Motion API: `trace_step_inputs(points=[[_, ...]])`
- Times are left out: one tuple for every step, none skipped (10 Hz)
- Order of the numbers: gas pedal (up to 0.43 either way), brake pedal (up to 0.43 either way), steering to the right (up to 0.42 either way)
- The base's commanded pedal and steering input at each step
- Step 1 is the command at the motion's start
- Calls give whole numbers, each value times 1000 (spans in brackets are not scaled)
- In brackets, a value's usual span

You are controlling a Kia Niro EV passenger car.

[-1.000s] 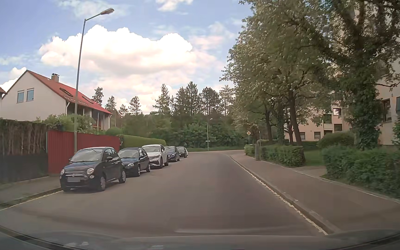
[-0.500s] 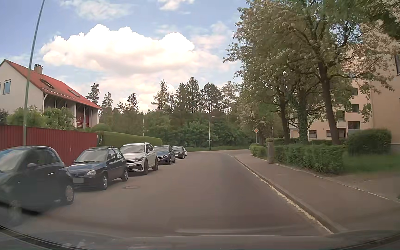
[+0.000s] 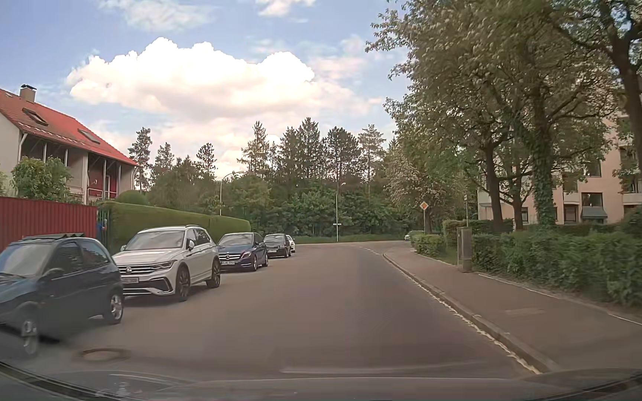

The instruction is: Follow the waypoints while adhering to traffic rules and regulations

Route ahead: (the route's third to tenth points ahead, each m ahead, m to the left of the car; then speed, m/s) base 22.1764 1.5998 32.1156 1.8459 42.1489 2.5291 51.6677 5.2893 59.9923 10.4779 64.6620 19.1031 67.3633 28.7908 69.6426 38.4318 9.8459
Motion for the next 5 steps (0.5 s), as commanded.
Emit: trace_step_inputs(points=[[20,18,-1],[20,18,-1],[20,18,-1],[20,18,-1],[8,18,-1]])
